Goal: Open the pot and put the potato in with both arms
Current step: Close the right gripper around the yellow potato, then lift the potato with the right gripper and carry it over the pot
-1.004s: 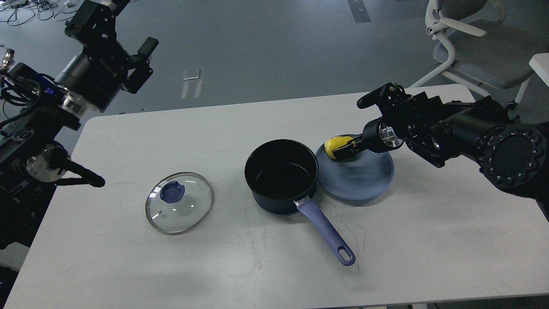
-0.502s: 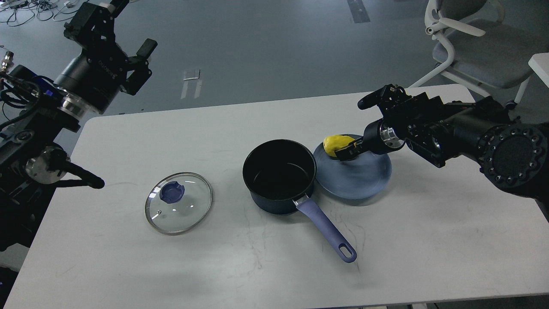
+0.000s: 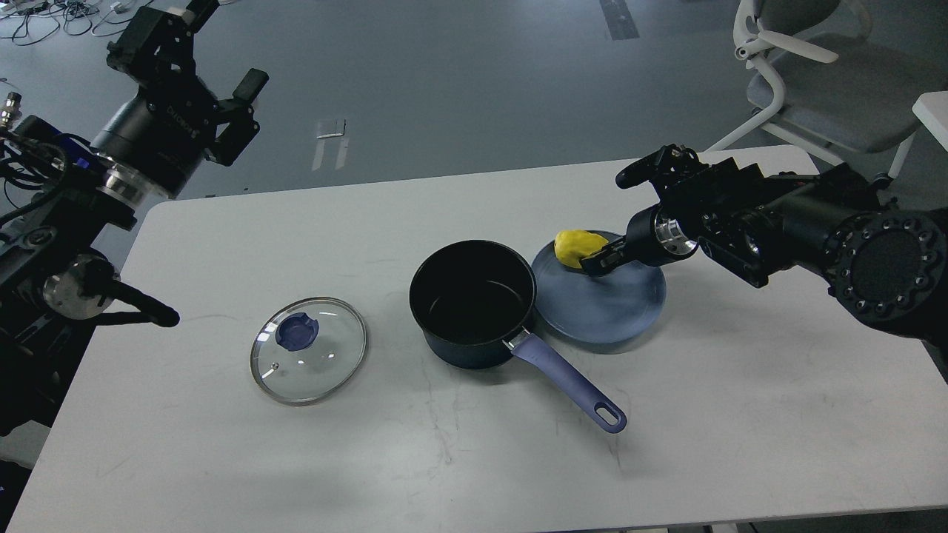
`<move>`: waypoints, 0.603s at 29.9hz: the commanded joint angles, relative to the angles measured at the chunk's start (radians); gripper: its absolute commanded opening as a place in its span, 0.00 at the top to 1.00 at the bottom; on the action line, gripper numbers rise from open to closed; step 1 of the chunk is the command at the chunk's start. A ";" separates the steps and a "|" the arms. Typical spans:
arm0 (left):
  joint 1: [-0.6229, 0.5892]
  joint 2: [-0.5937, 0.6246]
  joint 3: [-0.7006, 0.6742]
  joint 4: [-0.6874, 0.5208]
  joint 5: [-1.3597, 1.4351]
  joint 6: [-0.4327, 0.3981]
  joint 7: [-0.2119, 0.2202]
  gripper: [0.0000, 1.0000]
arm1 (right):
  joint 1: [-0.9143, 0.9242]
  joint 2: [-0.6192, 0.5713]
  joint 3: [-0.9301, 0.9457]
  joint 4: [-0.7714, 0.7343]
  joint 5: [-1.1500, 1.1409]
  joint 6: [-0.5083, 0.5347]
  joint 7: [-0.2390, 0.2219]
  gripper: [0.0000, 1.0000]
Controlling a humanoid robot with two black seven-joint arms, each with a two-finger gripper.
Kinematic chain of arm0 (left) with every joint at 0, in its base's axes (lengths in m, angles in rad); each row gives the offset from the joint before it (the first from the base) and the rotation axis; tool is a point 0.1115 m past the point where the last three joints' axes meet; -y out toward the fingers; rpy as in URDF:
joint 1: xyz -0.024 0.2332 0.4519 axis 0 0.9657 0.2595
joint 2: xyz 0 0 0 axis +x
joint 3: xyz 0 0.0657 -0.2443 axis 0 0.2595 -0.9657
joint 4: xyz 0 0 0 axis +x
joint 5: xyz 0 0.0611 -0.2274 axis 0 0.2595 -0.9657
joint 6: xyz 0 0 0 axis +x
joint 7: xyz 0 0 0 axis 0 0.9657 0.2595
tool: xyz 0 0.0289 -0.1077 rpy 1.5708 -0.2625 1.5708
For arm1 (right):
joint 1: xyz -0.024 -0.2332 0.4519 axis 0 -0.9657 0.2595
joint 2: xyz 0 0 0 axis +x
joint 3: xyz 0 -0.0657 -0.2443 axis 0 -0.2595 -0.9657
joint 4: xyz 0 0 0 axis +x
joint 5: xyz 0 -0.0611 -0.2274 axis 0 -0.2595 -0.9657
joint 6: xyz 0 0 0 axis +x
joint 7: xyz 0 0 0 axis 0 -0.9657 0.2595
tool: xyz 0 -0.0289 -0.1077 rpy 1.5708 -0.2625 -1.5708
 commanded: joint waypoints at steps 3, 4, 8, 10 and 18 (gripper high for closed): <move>0.000 0.000 -0.006 -0.008 0.000 0.000 0.000 0.02 | 0.054 0.000 -0.001 0.075 -0.001 -0.001 0.000 0.71; 0.000 0.001 -0.006 -0.008 0.000 0.000 0.000 0.02 | 0.063 0.000 -0.001 0.086 -0.001 -0.001 0.000 0.71; 0.000 0.000 -0.006 -0.008 0.000 0.000 0.000 0.02 | 0.140 0.000 0.000 0.172 -0.001 -0.001 0.000 0.71; 0.000 0.000 -0.006 -0.008 0.000 0.000 0.000 0.02 | 0.164 0.000 0.000 0.203 -0.001 -0.001 0.000 0.70; 0.000 0.001 -0.014 -0.008 0.000 -0.002 0.000 0.02 | 0.315 -0.115 0.002 0.395 -0.005 -0.001 0.000 0.69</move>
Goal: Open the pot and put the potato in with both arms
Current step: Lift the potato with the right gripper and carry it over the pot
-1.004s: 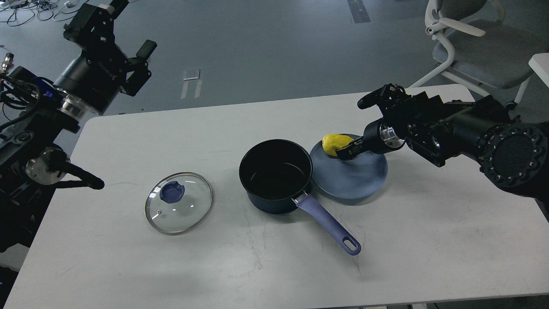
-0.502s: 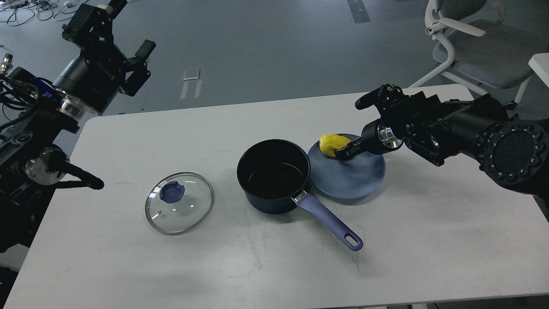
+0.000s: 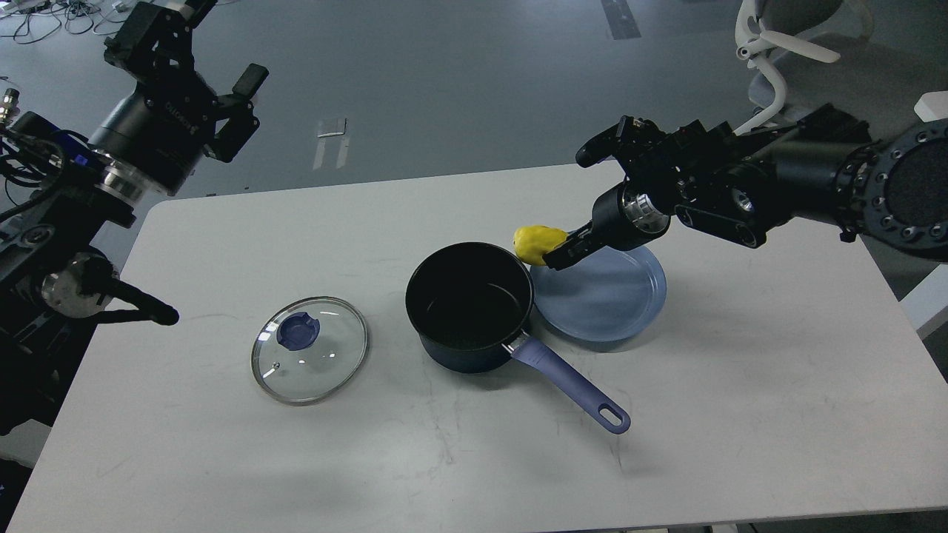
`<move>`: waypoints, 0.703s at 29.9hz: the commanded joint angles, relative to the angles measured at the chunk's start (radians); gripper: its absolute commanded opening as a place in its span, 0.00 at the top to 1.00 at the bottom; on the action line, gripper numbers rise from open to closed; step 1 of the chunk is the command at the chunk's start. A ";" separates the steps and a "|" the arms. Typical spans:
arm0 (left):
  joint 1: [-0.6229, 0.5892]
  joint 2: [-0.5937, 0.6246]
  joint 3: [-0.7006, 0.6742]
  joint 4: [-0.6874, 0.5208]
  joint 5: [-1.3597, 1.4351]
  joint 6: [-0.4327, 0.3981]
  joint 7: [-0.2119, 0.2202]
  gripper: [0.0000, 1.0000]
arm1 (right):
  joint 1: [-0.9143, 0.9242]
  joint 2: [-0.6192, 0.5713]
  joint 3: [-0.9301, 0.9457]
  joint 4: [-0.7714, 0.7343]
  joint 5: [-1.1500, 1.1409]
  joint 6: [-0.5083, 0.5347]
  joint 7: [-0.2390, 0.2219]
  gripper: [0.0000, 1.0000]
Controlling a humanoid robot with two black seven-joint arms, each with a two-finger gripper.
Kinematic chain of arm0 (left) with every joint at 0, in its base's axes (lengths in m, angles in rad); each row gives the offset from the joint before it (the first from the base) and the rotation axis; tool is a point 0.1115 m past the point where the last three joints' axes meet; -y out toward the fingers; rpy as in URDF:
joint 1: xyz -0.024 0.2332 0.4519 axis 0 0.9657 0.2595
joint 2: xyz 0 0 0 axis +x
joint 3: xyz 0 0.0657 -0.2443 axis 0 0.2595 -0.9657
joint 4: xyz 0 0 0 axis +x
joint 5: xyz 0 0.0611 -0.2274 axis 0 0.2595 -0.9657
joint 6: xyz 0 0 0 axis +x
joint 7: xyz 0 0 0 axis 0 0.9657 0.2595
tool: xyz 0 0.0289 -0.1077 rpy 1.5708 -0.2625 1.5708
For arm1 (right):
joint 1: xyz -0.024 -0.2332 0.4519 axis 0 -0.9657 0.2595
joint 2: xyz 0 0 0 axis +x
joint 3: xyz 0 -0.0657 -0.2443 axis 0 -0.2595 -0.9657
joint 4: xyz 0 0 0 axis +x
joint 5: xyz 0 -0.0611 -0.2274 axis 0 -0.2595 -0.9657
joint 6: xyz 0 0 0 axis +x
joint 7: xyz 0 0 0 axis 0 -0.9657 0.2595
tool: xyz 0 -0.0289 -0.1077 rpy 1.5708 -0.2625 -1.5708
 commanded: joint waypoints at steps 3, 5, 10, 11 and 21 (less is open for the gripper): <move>0.000 -0.001 -0.004 -0.001 0.000 0.000 0.000 0.02 | 0.100 -0.090 0.001 0.100 -0.001 0.000 0.000 0.68; 0.000 -0.001 -0.006 -0.001 0.000 0.000 0.000 0.02 | 0.131 -0.110 0.003 0.131 -0.001 0.000 0.000 0.68; 0.000 0.000 -0.006 -0.017 0.000 0.001 0.000 0.02 | 0.194 -0.116 0.064 0.192 -0.001 0.000 0.000 0.68; -0.002 0.000 -0.006 -0.017 0.000 0.001 0.000 0.02 | 0.200 -0.113 0.070 0.194 -0.001 0.000 0.000 0.68; 0.000 0.003 -0.006 -0.020 0.000 0.001 0.002 0.02 | 0.212 0.057 0.079 0.188 0.002 0.000 0.000 0.68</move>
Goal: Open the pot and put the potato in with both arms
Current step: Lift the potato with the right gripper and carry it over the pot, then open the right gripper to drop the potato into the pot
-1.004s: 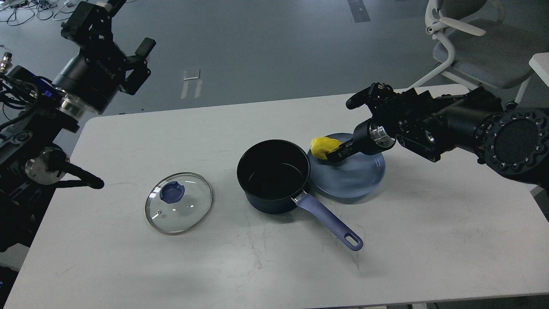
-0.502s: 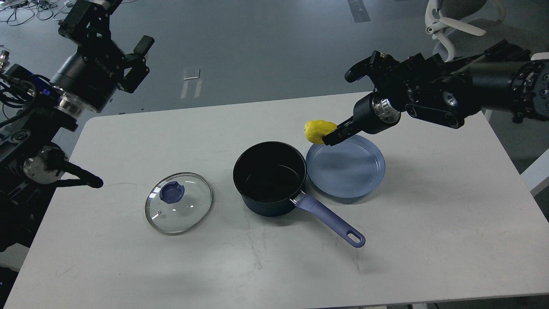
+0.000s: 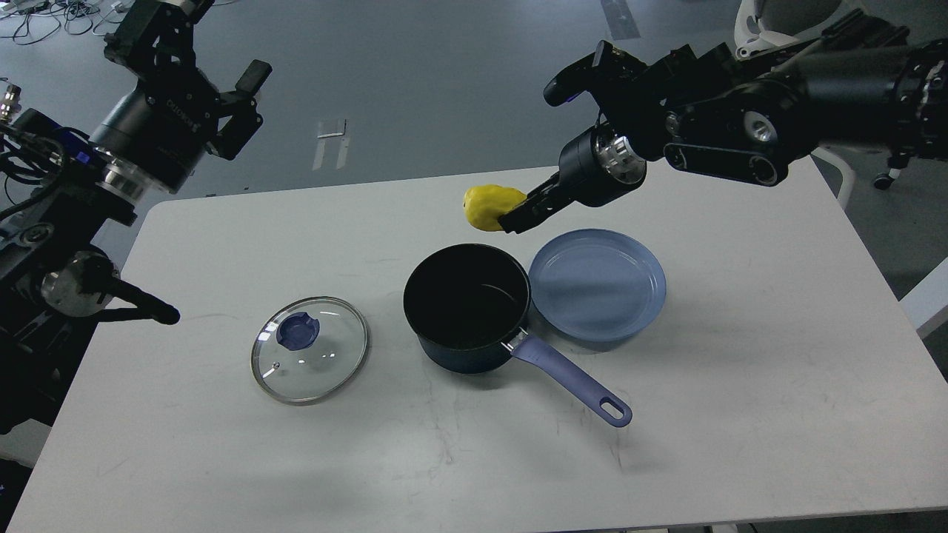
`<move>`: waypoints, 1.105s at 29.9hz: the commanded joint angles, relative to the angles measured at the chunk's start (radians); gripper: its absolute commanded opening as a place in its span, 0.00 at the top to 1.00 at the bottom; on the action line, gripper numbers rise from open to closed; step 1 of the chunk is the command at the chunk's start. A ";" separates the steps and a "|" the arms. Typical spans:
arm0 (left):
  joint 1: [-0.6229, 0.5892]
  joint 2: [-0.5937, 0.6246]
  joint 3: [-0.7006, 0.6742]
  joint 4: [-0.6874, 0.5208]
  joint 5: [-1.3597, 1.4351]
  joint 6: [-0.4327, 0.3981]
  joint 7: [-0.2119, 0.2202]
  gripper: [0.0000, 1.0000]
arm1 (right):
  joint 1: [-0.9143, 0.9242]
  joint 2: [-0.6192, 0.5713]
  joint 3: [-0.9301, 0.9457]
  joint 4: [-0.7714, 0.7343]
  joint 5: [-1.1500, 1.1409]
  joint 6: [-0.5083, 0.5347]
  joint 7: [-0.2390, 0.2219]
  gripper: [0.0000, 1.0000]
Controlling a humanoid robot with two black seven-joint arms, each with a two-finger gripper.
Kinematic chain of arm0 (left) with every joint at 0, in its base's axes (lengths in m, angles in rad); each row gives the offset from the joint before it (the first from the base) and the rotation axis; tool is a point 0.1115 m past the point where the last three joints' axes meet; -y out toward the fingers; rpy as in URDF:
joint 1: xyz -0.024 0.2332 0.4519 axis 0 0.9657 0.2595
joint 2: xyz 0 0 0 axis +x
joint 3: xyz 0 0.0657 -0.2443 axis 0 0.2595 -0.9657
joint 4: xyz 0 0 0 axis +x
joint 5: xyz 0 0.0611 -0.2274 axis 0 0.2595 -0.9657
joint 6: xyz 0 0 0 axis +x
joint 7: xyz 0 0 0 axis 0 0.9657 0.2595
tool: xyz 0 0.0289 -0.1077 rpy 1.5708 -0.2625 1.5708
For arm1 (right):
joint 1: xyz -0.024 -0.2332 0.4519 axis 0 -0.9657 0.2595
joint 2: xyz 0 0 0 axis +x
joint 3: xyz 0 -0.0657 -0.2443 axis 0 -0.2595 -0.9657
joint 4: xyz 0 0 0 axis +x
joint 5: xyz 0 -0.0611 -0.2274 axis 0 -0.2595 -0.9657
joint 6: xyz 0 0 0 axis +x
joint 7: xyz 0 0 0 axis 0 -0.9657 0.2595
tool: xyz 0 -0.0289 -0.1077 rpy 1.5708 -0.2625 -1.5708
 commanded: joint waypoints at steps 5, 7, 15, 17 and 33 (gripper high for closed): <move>0.000 0.002 0.000 -0.008 0.000 0.002 0.000 0.02 | -0.030 0.070 -0.004 -0.037 0.000 0.000 0.000 0.68; 0.000 0.002 0.000 -0.010 0.000 0.002 0.000 0.02 | -0.050 0.070 -0.010 -0.059 0.000 0.000 0.000 0.68; 0.009 0.004 0.000 -0.014 0.000 0.004 0.002 0.02 | -0.095 0.070 -0.018 -0.072 0.017 -0.002 0.000 0.55; 0.009 0.004 0.000 -0.014 0.000 0.004 0.000 0.02 | -0.096 0.070 -0.015 -0.072 0.034 -0.002 0.000 0.55; 0.018 0.004 -0.012 -0.014 0.000 0.004 0.002 0.02 | -0.113 0.070 -0.006 -0.074 0.088 -0.006 0.000 0.03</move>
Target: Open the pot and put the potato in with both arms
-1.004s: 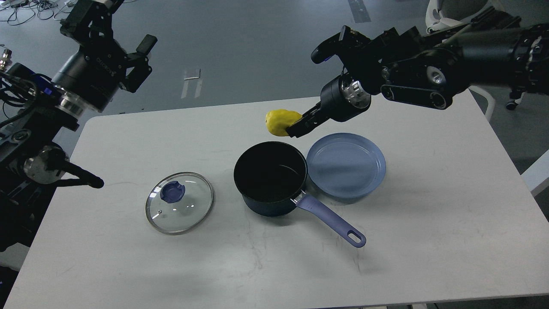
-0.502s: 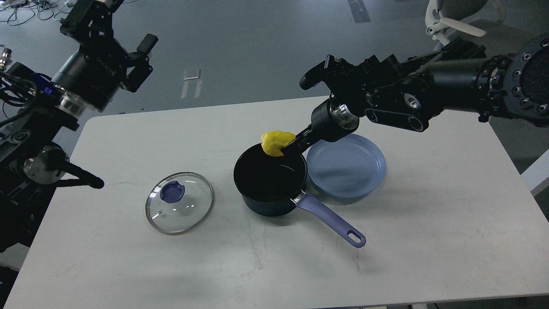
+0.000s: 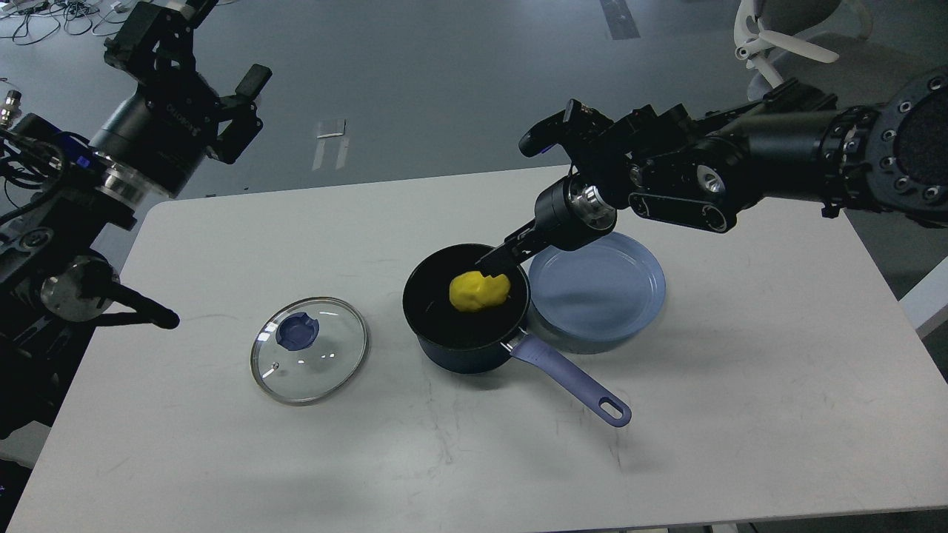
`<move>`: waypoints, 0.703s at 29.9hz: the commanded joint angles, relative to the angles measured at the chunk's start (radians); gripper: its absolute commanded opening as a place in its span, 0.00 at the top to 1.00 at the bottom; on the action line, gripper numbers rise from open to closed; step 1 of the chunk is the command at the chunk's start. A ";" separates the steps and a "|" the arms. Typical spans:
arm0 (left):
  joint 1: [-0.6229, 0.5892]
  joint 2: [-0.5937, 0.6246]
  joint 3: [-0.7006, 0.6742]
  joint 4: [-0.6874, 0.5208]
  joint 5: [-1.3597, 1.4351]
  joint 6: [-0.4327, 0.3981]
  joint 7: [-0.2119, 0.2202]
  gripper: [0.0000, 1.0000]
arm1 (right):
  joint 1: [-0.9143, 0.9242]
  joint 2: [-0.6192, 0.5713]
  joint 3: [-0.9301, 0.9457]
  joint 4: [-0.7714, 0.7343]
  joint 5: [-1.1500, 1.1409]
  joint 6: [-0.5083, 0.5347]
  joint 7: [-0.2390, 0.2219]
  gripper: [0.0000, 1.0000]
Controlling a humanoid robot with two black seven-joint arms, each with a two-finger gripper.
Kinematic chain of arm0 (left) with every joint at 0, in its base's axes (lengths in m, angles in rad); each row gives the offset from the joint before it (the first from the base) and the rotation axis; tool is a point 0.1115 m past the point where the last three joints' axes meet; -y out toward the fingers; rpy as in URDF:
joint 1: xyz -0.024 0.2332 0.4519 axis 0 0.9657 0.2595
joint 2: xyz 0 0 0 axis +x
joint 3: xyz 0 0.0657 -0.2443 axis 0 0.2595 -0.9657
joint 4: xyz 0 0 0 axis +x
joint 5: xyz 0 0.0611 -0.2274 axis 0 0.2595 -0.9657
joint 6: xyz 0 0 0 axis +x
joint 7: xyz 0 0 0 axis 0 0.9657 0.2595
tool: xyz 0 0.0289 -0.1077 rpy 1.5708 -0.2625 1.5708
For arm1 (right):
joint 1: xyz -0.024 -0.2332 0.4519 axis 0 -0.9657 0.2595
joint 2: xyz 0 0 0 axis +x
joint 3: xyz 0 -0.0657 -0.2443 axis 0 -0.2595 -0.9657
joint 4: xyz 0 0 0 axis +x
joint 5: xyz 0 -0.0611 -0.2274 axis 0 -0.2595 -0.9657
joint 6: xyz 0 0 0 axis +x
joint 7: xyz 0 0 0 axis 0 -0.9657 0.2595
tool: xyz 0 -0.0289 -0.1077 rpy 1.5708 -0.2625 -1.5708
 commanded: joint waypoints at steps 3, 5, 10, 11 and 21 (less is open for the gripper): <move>0.001 0.000 -0.001 0.000 0.002 0.000 0.000 0.02 | 0.004 0.000 0.016 -0.018 0.048 -0.003 0.000 0.02; 0.001 0.000 -0.001 0.000 0.002 0.000 0.000 0.02 | 0.008 0.000 0.087 -0.061 0.132 -0.003 0.000 0.02; 0.005 -0.005 -0.001 0.002 0.002 0.000 -0.001 0.02 | -0.029 -0.043 0.299 -0.081 0.327 -0.009 0.000 0.00; 0.014 -0.009 -0.001 0.002 0.002 0.001 -0.001 0.02 | -0.061 -0.093 0.347 -0.081 0.367 -0.011 0.000 0.00; 0.116 -0.133 -0.074 0.021 0.002 0.004 -0.003 0.02 | -0.442 -0.348 0.809 -0.082 0.631 0.003 0.000 0.00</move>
